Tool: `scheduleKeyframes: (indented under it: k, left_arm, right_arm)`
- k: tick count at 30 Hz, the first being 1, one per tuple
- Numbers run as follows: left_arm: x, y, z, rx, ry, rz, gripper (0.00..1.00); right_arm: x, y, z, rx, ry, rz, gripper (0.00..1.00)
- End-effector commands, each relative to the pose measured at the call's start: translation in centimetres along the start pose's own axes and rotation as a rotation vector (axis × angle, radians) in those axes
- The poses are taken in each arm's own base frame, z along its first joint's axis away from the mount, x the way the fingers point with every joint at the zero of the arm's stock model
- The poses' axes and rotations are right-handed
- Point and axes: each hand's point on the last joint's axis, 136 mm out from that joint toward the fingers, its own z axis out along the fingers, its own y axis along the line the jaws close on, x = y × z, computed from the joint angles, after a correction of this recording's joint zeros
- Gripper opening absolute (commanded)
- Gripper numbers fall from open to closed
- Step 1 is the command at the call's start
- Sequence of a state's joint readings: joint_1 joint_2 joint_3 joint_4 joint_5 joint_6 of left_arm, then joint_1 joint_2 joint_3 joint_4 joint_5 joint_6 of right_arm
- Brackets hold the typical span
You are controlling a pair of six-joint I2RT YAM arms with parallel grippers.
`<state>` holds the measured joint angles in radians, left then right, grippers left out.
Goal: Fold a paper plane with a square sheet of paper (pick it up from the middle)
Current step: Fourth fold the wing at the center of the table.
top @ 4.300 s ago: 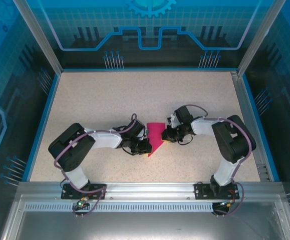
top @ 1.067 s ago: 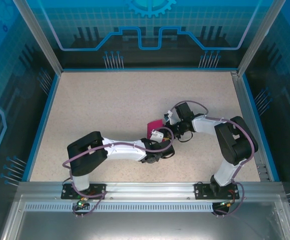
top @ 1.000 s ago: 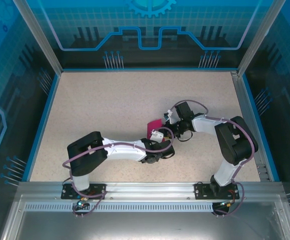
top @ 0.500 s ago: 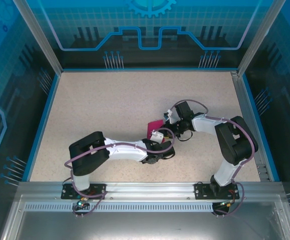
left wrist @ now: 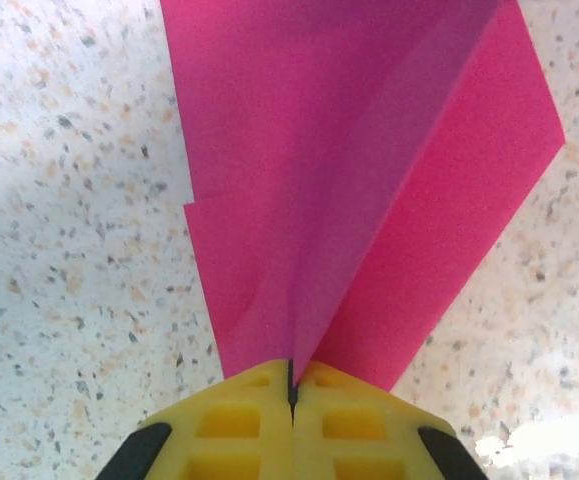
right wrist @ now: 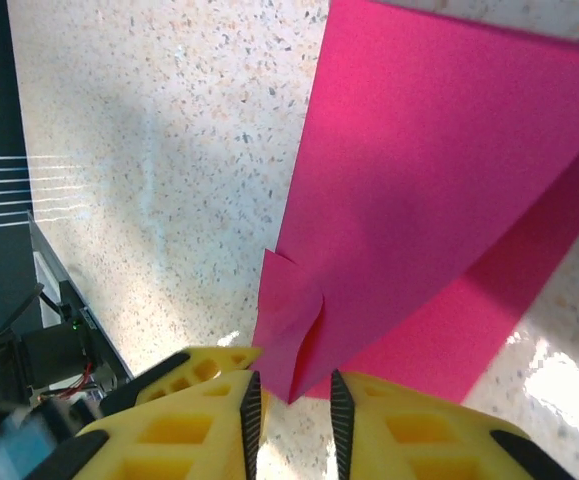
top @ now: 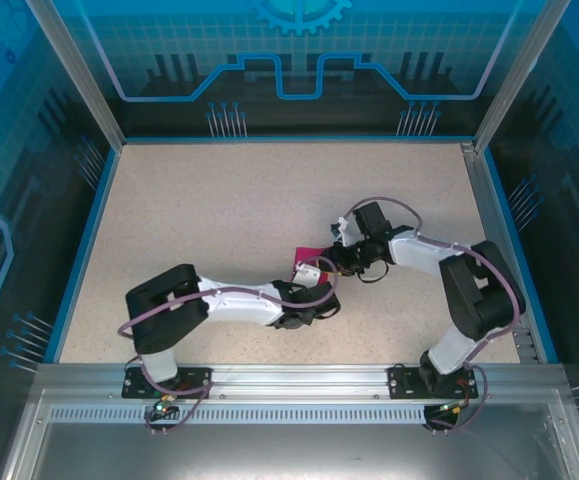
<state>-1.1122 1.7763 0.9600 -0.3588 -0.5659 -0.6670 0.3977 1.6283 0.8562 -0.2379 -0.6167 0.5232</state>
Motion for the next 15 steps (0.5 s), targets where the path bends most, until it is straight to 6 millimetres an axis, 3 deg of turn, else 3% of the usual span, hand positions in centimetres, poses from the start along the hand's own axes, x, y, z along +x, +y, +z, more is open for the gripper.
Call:
scheduleKeyframes:
  k: [1, 8, 15]
  left_arm:
    - [-0.6, -1.8, -1.0, 0.205, -0.006, -0.056, 0.02]
    - [0.1, -1.9, -1.2, 0.462, 0.048, -0.168, 0.02]
    - [0.2, -1.0, -1.3, 0.645, 0.086, -0.278, 0.03]
  right_arm:
    - [0.5, -0.3, -2.1, 0.013, -0.043, 0.005, 0.32]
    - [1.3, 0.7, -3.9, -0.013, -0.086, -0.024, 0.38]
    - [2.6, 2.1, -2.4, -0.047, -0.038, -0.074, 0.36]
